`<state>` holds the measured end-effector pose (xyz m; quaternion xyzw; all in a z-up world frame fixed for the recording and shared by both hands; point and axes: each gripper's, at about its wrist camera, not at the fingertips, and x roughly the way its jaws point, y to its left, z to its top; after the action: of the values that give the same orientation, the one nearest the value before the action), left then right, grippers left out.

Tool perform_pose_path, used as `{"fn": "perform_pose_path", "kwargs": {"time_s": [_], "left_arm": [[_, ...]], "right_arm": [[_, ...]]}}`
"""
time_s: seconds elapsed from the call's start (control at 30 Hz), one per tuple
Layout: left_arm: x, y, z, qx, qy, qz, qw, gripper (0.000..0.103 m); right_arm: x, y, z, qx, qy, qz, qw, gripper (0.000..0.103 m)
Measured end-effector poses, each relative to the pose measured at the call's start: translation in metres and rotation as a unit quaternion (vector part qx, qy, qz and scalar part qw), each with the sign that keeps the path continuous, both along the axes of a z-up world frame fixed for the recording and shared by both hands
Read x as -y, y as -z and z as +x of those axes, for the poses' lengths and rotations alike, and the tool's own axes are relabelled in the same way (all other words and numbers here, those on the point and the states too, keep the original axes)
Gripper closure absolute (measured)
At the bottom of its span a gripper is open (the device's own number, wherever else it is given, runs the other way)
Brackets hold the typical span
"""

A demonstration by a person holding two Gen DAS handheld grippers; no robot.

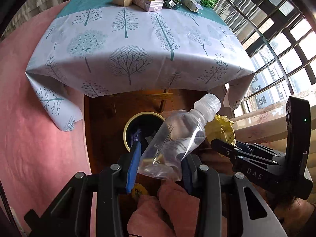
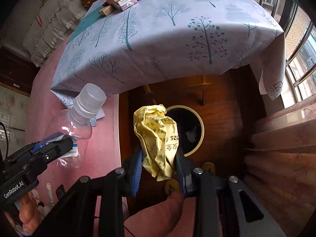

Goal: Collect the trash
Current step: 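Carry bottle and yellow wrapper over the bin and open both grippers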

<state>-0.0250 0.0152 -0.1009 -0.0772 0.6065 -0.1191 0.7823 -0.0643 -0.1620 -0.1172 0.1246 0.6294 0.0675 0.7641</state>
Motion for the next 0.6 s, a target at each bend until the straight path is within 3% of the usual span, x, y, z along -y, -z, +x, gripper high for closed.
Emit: {"fn": "perform_pose_path", "kwargs": {"time_s": [0.13,0.37,0.47,0.6], "left_arm": [[0.014,0.066,0.0,-0.022,-0.01,0.008,0.9997,0.066],[0.035,0.213,0.006,-0.073,-0.032,0.028,0.9965,0.066],[0.043,0.263,0.011,-0.085,-0.036,0.034,0.9952,0.066],[0.054,0.31,0.014,-0.084,-0.031,0.044,0.995,0.066]], "right_arm": [[0.005,0.065,-0.002,-0.029,0.012,0.012,0.999,0.072],[0.019,0.216,0.002,-0.083,0.06,0.032,0.994,0.072],[0.024,0.269,0.005,-0.096,0.069,0.032,0.992,0.071],[0.03,0.323,0.012,-0.104,0.083,0.033,0.99,0.068]]}}
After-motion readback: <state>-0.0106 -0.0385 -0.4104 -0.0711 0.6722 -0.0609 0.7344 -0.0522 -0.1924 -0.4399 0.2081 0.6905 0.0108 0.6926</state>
